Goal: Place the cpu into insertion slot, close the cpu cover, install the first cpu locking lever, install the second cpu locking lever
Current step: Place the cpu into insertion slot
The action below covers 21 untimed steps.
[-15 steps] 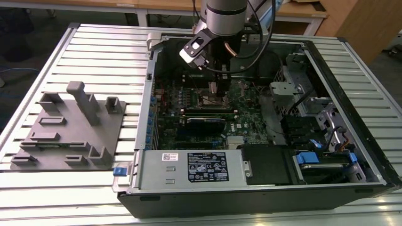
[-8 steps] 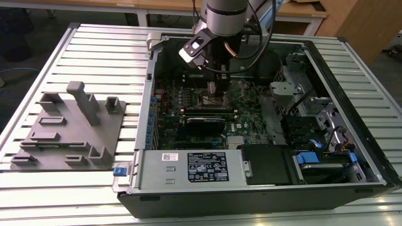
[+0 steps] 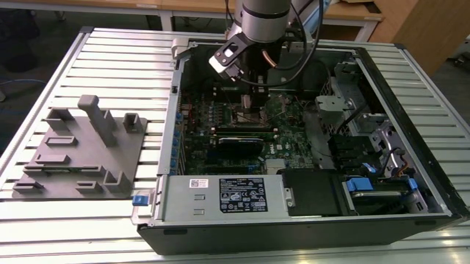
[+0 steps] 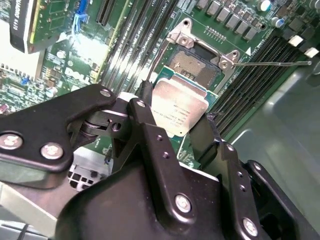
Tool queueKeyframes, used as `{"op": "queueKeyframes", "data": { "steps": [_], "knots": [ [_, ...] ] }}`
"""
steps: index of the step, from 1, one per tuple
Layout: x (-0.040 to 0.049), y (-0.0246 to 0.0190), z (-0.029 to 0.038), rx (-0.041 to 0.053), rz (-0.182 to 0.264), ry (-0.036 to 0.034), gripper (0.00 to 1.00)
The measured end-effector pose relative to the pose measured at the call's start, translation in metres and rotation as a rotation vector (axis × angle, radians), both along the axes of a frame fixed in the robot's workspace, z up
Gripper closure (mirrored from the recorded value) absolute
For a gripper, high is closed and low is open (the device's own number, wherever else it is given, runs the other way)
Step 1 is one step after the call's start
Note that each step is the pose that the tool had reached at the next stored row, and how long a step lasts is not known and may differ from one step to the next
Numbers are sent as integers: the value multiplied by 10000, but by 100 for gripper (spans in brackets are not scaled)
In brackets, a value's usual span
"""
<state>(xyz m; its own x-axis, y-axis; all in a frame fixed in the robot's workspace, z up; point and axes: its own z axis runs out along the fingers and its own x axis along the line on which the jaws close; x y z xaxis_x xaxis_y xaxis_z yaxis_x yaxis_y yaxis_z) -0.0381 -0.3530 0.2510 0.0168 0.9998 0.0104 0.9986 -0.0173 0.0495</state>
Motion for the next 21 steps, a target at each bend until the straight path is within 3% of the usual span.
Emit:
{"op": "queueKeyframes", "data": {
  "steps": [4, 8, 14, 21],
  "knots": [
    [0, 0, -10, 69, 398, -16, 46],
    [-1, 0, -39, 67, 746, -101, 46],
    [-48, 1, -117, 65, 888, -196, 46],
    [-66, 100, -156, 59, 919, -207, 46]
  ]
}}
